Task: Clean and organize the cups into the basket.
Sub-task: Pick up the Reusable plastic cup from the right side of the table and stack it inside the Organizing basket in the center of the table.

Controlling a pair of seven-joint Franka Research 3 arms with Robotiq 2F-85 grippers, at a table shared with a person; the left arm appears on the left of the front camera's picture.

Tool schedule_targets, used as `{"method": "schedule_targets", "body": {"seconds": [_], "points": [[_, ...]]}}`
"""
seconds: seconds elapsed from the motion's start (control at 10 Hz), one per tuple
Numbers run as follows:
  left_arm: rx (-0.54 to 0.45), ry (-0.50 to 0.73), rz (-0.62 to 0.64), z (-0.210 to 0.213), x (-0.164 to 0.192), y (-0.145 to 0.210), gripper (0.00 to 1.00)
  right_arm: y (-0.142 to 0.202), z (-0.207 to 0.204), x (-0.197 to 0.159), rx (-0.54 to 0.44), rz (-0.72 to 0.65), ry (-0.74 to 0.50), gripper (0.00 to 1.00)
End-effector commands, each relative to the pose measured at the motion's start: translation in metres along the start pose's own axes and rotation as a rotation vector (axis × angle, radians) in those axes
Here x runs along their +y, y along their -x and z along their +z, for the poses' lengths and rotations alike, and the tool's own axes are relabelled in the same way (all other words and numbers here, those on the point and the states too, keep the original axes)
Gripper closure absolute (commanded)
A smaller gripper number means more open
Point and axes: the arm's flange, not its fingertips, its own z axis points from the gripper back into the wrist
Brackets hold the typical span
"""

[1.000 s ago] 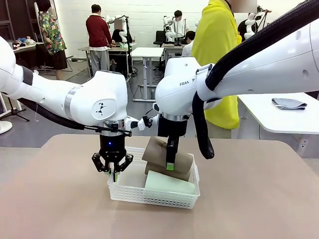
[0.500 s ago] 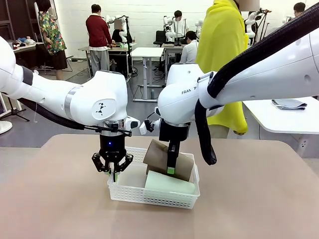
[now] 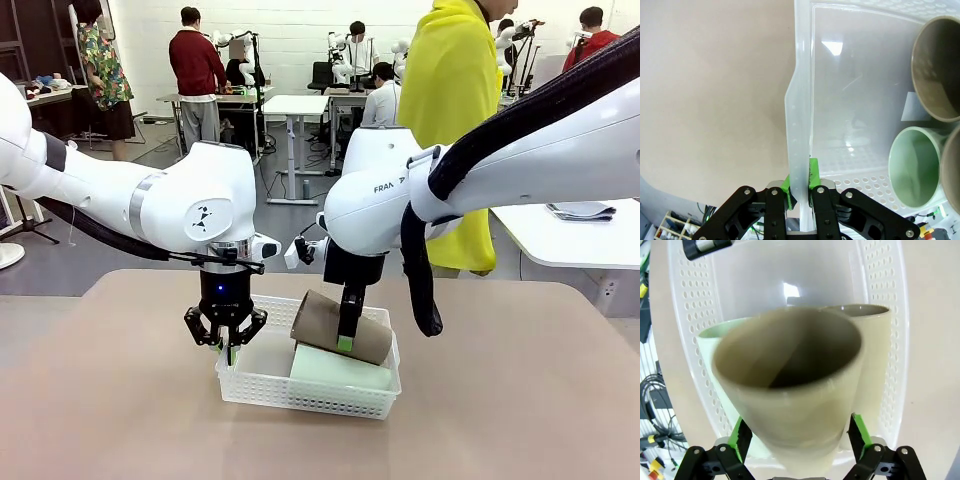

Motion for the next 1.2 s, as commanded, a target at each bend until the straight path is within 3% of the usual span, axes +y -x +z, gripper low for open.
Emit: {"method": "schedule_targets", "body": {"seconds": [0.0, 0.4, 0.5, 0.7, 0.8, 1.1], "points": [[-0.010, -0.001, 0.002, 0.003, 0.001, -0.001, 1.00, 0.011, 0.001, 0.007, -0.038, 0.003, 0.001, 0.00], [-0.010, -0.001, 0.002, 0.003, 0.001, -0.001, 1.00, 0.018, 0.013, 0.010, -0.070, 0.007, 0.010, 0.00], [-0.010, -0.001, 0.002, 0.003, 0.001, -0.001, 1.00, 0.035, 0.029, 0.014, -0.130, 0.034, -0.028, 0.00], [-0.010, -0.001, 0.002, 0.003, 0.001, -0.001, 1.00, 0.098, 0.073, 0.022, -0.250, 0.027, -0.024, 0.00], [-0.010, -0.001, 0.002, 0.003, 0.001, -0.001, 1.00, 0.130, 0.089, 0.030, -0.287, 0.116, -0.088, 0.00], [-0.010, -0.001, 0.002, 0.003, 0.001, -0.001, 1.00, 0.229, 0.112, 0.039, -0.549, 0.250, -0.081, 0.00]]}}
